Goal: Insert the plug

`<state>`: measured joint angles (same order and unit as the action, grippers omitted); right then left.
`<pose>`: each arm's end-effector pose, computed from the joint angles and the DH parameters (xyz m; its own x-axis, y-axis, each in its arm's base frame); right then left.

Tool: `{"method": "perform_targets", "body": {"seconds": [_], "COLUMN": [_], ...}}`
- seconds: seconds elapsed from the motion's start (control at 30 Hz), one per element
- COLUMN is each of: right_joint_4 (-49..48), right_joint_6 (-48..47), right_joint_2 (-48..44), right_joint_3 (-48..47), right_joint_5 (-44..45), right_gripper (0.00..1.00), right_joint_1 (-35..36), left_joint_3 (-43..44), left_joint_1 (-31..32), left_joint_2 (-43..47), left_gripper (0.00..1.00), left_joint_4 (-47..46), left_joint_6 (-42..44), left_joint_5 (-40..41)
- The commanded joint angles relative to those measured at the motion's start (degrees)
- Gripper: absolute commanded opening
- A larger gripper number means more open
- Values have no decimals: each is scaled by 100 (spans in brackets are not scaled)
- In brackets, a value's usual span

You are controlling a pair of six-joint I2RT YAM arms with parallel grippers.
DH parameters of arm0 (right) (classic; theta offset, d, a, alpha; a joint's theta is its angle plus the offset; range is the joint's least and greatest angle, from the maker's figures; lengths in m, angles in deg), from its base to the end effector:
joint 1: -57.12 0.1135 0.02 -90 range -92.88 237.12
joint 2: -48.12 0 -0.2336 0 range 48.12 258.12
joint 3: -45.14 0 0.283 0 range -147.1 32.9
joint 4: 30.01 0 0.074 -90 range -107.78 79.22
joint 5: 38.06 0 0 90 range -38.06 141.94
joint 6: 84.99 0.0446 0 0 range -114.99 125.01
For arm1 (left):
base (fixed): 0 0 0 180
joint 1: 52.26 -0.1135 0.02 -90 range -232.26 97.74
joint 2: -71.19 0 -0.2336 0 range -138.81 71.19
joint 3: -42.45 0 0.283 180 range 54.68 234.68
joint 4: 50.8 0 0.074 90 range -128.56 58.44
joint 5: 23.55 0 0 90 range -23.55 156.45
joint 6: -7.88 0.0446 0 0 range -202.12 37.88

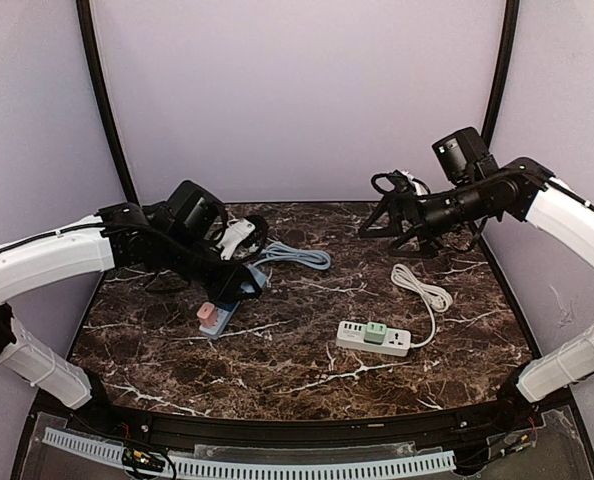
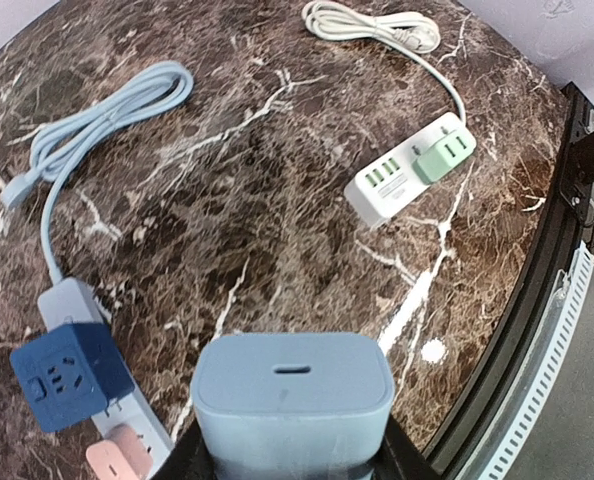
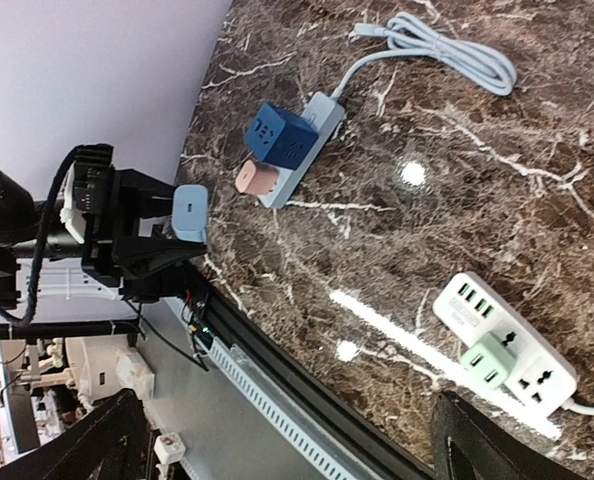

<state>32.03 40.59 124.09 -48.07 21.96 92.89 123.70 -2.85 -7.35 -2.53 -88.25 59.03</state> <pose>0.2414 0.2014 0.3446 -0.9270 -0.0467 -0.3722 -0.3131 0.6427 0.6992 0.2162 -0.2612 0.2714 -0.5486 0.4775 -0.6863 0.7576 0.6311 -0.1664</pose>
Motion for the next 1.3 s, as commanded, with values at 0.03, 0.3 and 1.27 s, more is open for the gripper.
{"method": "perform_targets", "body": {"seconds": [0.03, 0.3, 1.27], "right_joint_4": [-140, -673, -722], "right_joint_6": [494, 1167, 1513], "right_joint_2": [16, -25, -211], "right_joint_3": [23, 506, 1248], "right_joint_5": [-1118, -1912, -1822], "right_gripper": [99, 98, 83], "right_joint_1": [-37, -35, -343], "left_joint_3": [626, 1733, 2747], "left_joint_1": [351, 866, 1608], "left_joint_2": [-519, -1479, -2342], "left_gripper": [15, 14, 11], "left_joint_4": [-499, -593, -1078], "left_joint_6": [343, 474, 290], "left_joint_5": [-110, -229, -63]}}
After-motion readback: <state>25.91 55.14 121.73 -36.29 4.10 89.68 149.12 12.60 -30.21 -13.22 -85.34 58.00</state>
